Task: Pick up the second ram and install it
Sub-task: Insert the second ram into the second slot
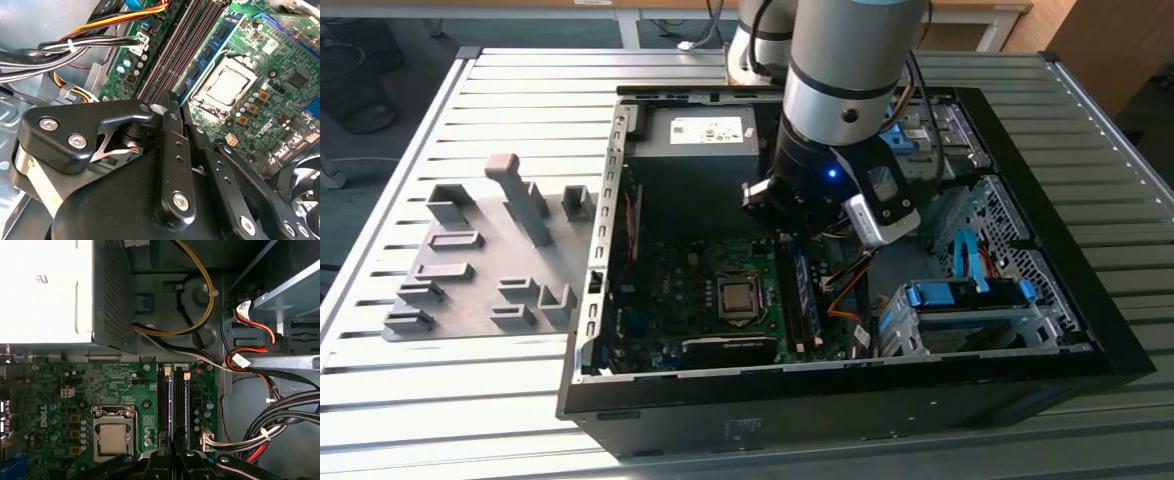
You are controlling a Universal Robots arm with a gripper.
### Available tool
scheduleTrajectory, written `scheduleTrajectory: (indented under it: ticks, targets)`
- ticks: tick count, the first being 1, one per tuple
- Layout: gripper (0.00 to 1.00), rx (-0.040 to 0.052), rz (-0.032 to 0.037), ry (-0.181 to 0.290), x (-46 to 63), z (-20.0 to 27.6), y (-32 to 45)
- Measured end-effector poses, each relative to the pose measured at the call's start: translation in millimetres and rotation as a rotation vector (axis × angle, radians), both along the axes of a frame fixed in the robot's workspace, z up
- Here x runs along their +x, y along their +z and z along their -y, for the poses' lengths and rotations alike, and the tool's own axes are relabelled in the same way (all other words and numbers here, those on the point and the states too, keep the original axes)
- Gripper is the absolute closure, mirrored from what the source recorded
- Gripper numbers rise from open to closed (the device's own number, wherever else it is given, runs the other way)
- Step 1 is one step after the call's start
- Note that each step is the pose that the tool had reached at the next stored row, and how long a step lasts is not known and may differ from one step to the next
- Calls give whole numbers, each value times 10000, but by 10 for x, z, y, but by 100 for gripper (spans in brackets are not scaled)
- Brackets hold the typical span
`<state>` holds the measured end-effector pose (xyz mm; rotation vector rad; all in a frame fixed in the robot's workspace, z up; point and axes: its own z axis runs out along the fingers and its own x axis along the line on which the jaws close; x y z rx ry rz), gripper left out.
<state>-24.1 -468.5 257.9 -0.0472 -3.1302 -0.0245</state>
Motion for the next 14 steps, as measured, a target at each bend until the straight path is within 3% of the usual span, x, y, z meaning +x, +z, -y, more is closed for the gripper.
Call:
scheduleTrajectory:
  ticks: [10, 14]
  targets:
    - [86, 2, 1, -8, 0, 2, -6]
    - [86, -1, -1, -9, 0, 28, -16]
